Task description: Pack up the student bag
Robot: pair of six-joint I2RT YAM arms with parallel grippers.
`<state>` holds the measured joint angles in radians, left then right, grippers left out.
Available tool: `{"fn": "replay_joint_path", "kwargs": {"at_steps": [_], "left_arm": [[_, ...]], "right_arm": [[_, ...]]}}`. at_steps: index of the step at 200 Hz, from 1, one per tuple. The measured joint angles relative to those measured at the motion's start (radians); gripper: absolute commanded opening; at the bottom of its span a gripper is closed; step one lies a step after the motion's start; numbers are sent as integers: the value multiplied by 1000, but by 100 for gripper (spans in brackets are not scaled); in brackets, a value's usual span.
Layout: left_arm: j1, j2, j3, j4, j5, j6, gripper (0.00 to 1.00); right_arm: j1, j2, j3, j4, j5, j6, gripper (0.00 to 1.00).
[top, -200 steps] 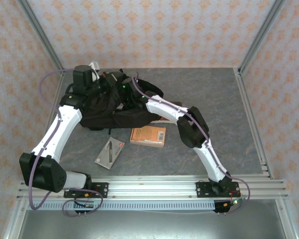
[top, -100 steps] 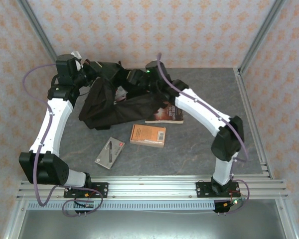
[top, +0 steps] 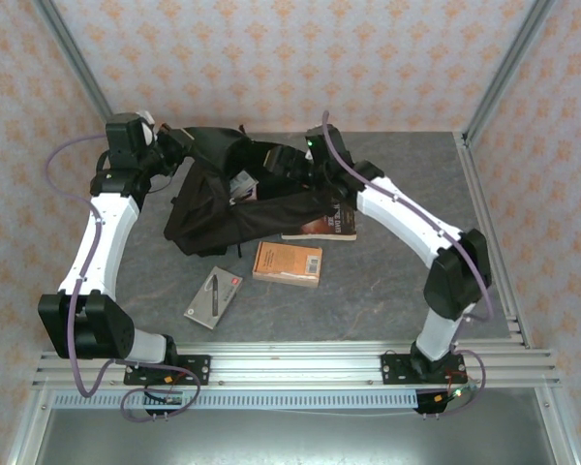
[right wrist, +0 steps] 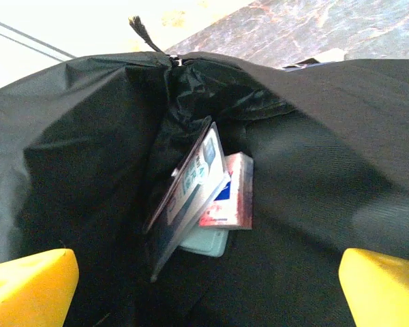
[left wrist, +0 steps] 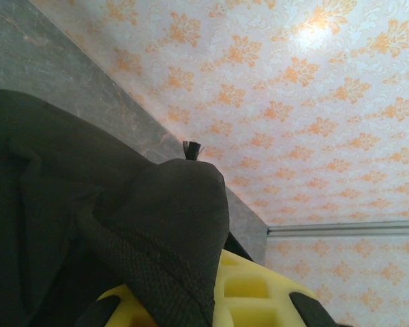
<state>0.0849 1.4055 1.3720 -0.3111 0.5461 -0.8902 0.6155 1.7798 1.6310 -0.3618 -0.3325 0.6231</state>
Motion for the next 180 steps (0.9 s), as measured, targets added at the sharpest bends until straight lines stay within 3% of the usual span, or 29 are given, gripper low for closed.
{"fn": "replay_joint_path", "kwargs": {"at_steps": [66,101,147,180], "left_arm": [[-14,0,-3,35,-57,19,0],[31,0,-7,20,-103,20,0],[128,2,-35,14,-151,0,0],[139,26,-46,24,-159,-3,0]], "right_arm": [[-10,324,299,180,-257,232,96],[-8,348,399,204,-298,279,96],[-8,126,220,83,-189,135,93],[-8,-53,23,14,-96,38,92]]}}
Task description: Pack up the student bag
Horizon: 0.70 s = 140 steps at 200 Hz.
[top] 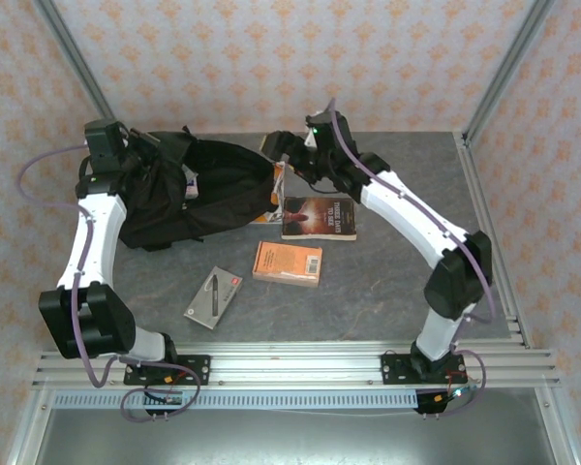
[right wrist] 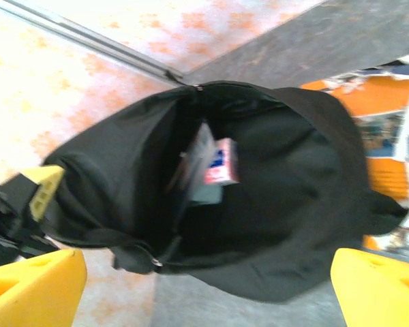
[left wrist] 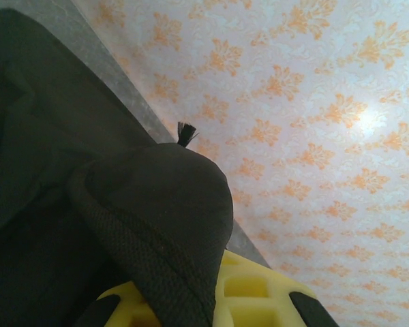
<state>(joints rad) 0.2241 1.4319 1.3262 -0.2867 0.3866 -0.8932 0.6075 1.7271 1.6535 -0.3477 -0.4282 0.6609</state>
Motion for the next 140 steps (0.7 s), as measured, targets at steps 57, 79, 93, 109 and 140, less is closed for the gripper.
{"fn": "replay_joint_path", "kwargs": {"at_steps": [57,79,93,109,140], "left_arm": [[-57,63,-5,-3,-1,32,0],[-83,63,-5,-13,-3,60,0],[-86,63,-5,-18,-3,71,0],[-86,63,-5,-21,-3,80,0],[-86,62,-5,-27,-12,92,0]], "right_arm": [[44,-46,-166,-159,63,-151,88],[149,-18,-165,-207,71,-231,88],[236,24,-142,-242,75,-283,88],[341,116,-63,-301,103,-331,89],[542,330,152,-413,235,-405,94]]}}
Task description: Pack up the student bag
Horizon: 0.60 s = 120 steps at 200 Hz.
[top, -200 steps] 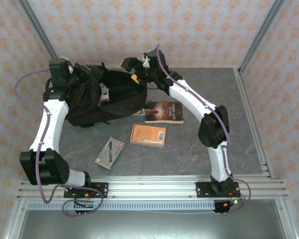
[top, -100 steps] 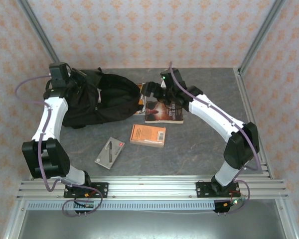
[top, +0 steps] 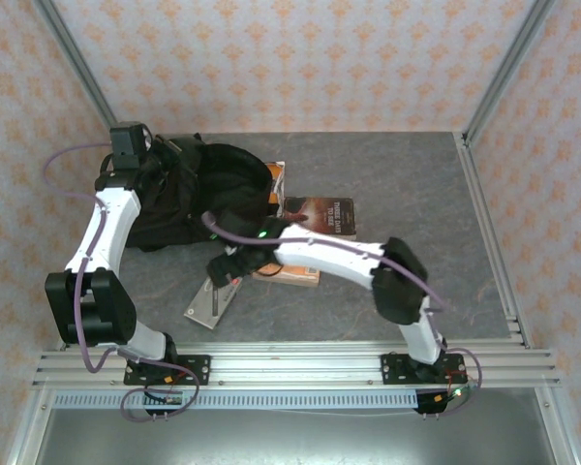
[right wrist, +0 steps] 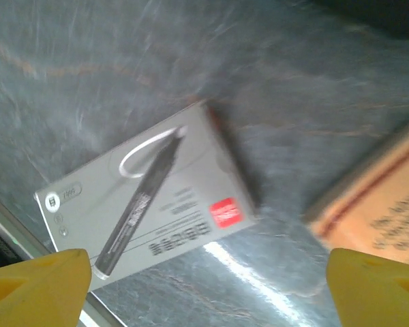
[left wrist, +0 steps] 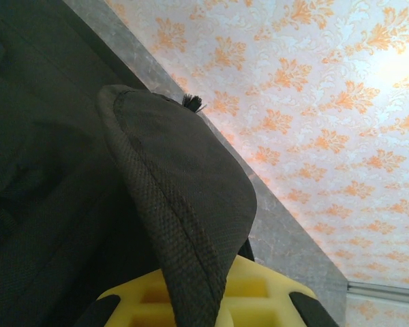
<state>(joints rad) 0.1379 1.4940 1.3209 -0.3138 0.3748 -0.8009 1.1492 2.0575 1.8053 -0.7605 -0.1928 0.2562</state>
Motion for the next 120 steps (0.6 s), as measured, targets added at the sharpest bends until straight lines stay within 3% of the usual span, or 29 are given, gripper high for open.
{"fn": "replay_joint_path", "kwargs": {"at_steps": [40,120], "left_arm": [[0,-11,-10,-7,-17,15,0],[2,-22,-45,21,-13,5,0]], "right_arm": [[170,159,166,-78,196,-68,99],[244,184,139,-93,310,-124,100]]}}
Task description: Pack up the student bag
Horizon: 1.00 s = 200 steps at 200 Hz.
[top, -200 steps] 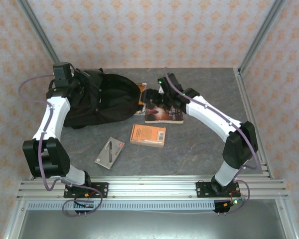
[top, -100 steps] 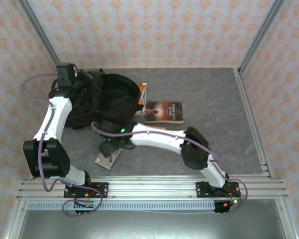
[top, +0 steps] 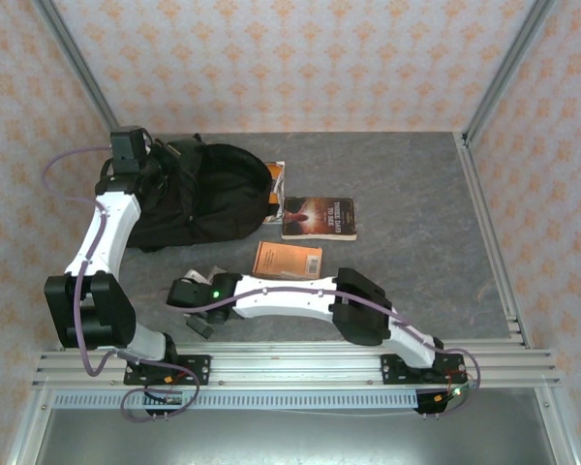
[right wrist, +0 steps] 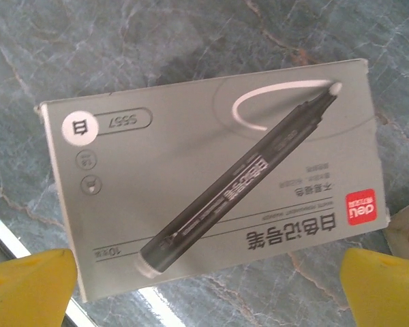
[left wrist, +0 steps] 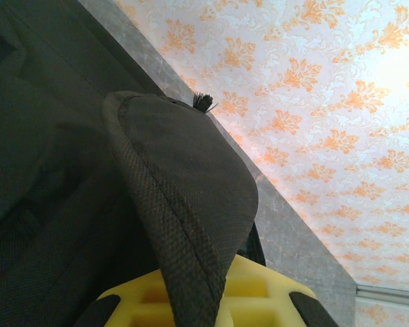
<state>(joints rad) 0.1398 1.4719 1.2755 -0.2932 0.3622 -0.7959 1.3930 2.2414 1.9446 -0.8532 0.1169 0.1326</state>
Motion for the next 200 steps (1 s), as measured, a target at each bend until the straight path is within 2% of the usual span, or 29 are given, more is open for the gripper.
{"fn": "replay_joint_path", "kwargs": {"at_steps": [116,151,200], "left_arm": [[0,-4,-16,23,23,-25,0],[0,-5,-16,25,25,-30,0],[0,-4,-16,30,34,-45,0]], "right_arm": [[14,20,-37,8,87,5,100],[-8,-45,-152,58,125,27,99],[-97,-158,-291,40,169,37,100]]}}
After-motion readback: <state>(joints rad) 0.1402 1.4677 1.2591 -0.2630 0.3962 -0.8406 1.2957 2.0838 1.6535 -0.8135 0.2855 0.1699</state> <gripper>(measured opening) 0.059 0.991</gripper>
